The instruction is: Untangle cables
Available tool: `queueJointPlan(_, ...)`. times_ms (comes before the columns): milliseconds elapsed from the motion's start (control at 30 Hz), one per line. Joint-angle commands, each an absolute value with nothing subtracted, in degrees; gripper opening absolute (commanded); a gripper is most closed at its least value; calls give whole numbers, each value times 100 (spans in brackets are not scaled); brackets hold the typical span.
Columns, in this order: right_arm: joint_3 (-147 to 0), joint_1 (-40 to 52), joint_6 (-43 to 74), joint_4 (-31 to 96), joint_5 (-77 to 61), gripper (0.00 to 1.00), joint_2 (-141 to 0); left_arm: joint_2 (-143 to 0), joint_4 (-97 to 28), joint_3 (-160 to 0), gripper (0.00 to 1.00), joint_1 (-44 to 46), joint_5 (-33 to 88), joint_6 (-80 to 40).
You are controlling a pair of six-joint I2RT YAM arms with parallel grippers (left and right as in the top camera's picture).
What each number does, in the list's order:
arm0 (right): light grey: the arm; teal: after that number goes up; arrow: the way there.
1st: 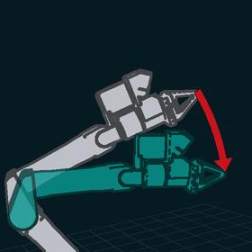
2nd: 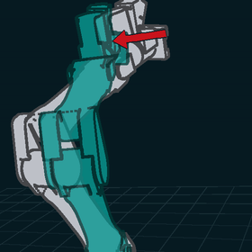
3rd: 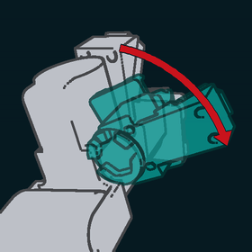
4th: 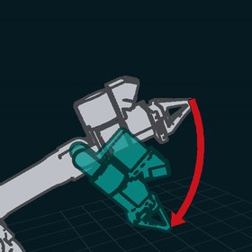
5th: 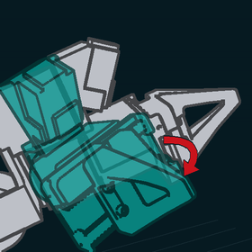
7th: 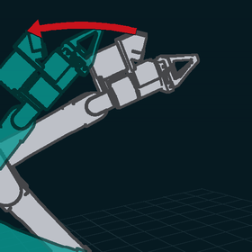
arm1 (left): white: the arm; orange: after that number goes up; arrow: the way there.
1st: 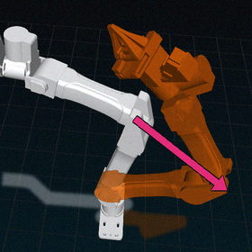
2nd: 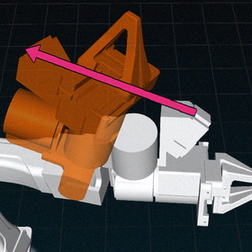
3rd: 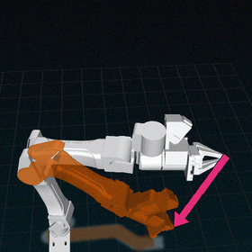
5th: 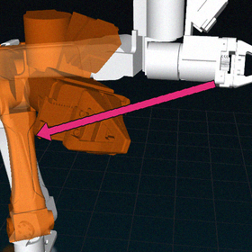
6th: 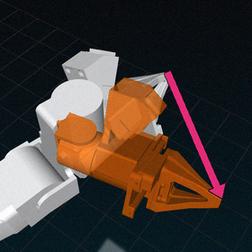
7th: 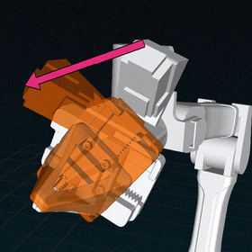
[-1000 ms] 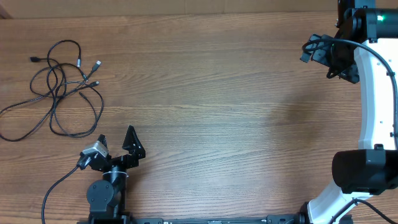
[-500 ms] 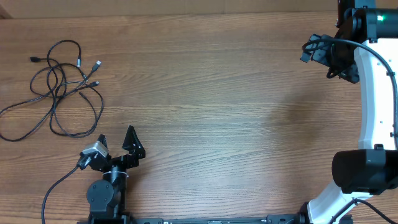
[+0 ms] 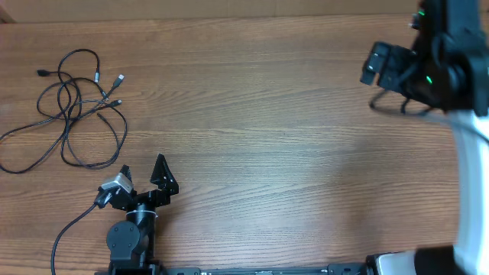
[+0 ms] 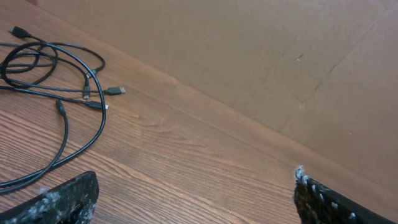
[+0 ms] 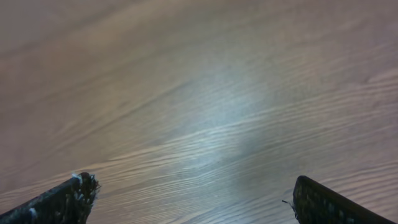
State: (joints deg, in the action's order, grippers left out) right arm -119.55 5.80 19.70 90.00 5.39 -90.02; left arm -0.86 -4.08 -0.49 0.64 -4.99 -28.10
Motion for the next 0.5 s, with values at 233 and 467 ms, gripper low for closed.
queueJointPlan(233,-11996,642,2016,8989,596,100,-7612,-27,-403,-27,100,78,-552,-2657)
queueJointPlan(467,-11994,642,1774,8984,821,100,-6792,-27,-403,-27,100,78,-552,-2657)
